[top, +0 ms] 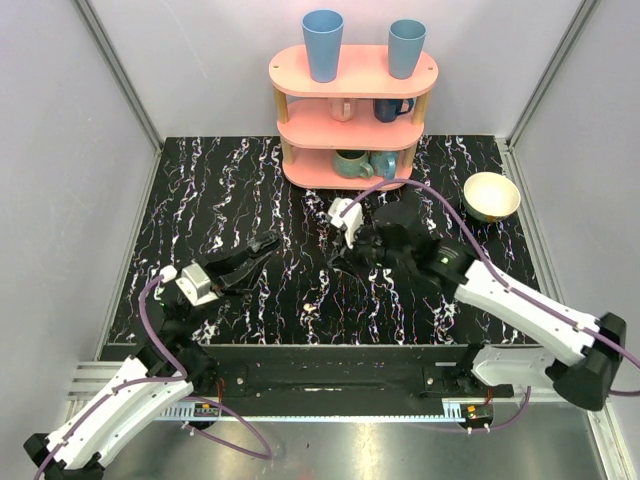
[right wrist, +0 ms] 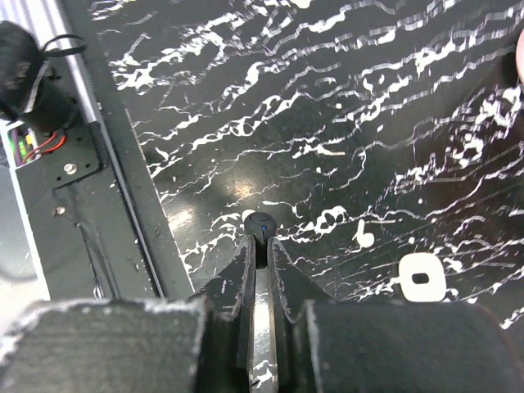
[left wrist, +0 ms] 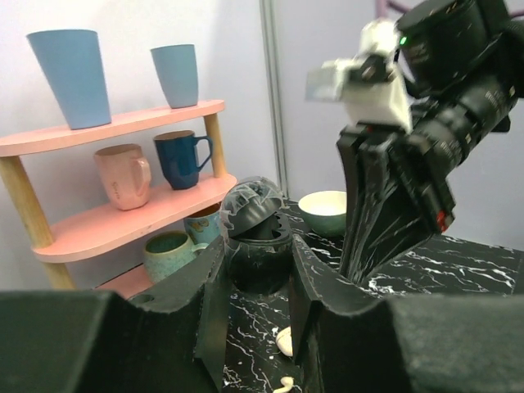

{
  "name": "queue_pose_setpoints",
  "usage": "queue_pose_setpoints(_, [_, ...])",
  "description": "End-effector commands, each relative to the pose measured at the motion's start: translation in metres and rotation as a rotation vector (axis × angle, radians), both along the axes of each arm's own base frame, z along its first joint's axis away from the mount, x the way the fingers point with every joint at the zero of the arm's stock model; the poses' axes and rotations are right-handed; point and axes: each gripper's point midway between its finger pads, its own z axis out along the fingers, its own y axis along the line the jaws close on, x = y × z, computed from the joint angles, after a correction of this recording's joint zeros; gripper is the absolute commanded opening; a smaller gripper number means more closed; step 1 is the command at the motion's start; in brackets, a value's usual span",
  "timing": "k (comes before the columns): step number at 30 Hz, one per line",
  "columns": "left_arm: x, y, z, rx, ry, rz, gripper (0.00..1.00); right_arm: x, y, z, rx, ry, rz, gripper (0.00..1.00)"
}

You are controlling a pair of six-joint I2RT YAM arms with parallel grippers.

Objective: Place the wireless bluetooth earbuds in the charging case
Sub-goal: Pick up the right earbud from the center of the board, then open the charging case.

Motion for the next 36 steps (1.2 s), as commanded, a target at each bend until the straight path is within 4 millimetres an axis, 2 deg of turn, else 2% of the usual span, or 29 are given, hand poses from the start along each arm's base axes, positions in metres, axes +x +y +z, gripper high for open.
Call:
queue_pose_setpoints(1, [-0.017, -0.013, 0.021, 0.016, -0.052, -0.105, 0.00, -0.025, -0.009, 0.038, 0.059, -0.179, 0.181, 0.00])
queue_pose_setpoints(3, [-0.017, -0.018, 0.019, 0.034, -0.042, -0.131, 0.00, -0.034, -0.014, 0.065, 0.113, -0.251, 0.216, 0.00])
queue_pose_setpoints(8, [-0.027, -0.033, 0.019, 0.093, -0.054, -0.230, 0.00, -0.056, -0.015, 0.115, 0.221, -0.313, 0.310, 0.00])
queue_pose_setpoints(13, [-0.034, -0.045, 0.015, 0.128, -0.047, -0.309, 0.00, -0.069, -0.009, 0.141, 0.285, -0.332, 0.387, 0.00])
queue_pose_setpoints(19, [-0.033, -0.052, 0.014, 0.149, -0.033, -0.337, 0.00, -0.080, 0.009, 0.149, 0.324, -0.285, 0.475, 0.00])
queue_pose_setpoints(25, [-0.032, -0.052, 0.017, 0.144, -0.033, -0.332, 0.00, -0.091, 0.023, 0.137, 0.302, -0.209, 0.533, 0.00])
queue_pose_setpoints(27, [-0.033, -0.052, 0.017, 0.147, -0.038, -0.339, 0.00, -0.088, 0.025, 0.132, 0.289, -0.201, 0.526, 0.00])
queue_pose_setpoints(30, [-0.040, -0.056, 0.017, 0.163, -0.053, -0.383, 0.00, -0.082, 0.028, 0.126, 0.271, -0.205, 0.508, 0.00])
queue_pose_setpoints(36, [-0.072, -0.068, 0.010, 0.241, -0.110, -0.577, 0.00, -0.071, 0.025, 0.125, 0.247, -0.251, 0.463, 0.00])
